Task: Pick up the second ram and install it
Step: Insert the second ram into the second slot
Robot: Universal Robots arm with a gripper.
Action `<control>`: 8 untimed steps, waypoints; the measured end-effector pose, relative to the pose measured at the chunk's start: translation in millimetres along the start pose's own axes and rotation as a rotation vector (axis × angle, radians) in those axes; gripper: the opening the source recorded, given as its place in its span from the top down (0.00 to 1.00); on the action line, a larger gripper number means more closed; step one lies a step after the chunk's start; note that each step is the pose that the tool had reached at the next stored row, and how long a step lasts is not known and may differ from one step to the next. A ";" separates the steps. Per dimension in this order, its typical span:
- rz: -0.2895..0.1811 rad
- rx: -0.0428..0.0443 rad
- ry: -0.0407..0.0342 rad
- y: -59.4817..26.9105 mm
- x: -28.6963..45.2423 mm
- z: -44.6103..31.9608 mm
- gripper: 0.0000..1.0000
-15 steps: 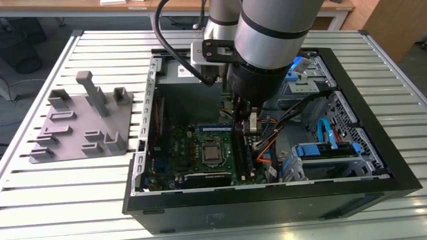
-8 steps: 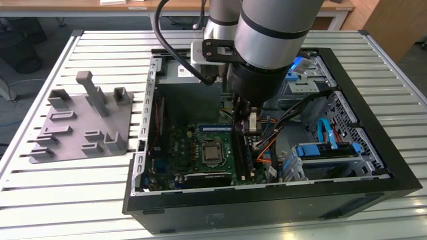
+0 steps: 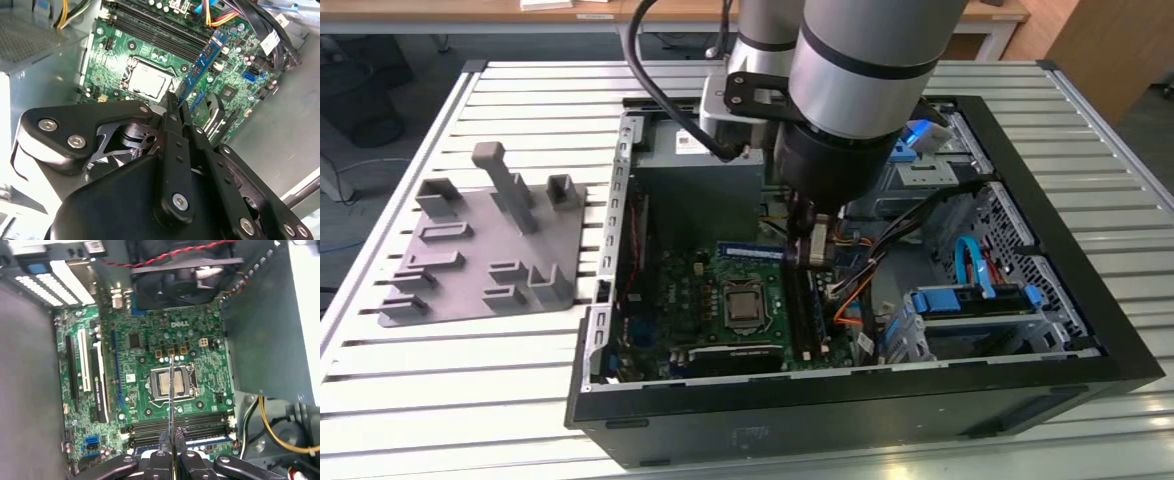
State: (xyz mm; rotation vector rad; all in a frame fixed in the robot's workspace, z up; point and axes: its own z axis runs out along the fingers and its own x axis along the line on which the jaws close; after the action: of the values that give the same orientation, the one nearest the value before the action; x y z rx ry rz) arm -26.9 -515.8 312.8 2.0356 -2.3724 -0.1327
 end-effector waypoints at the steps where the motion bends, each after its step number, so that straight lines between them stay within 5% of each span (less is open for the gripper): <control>1: 0.016 0.0008 -0.0012 0.0 0.0 0.0 0.86; 8: 0.122 0.0056 -0.0089 0.0 0.0 0.1 0.86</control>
State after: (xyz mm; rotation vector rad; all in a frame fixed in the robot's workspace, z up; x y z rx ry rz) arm -26.9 -515.8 312.7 1.8894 -2.4970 -0.1339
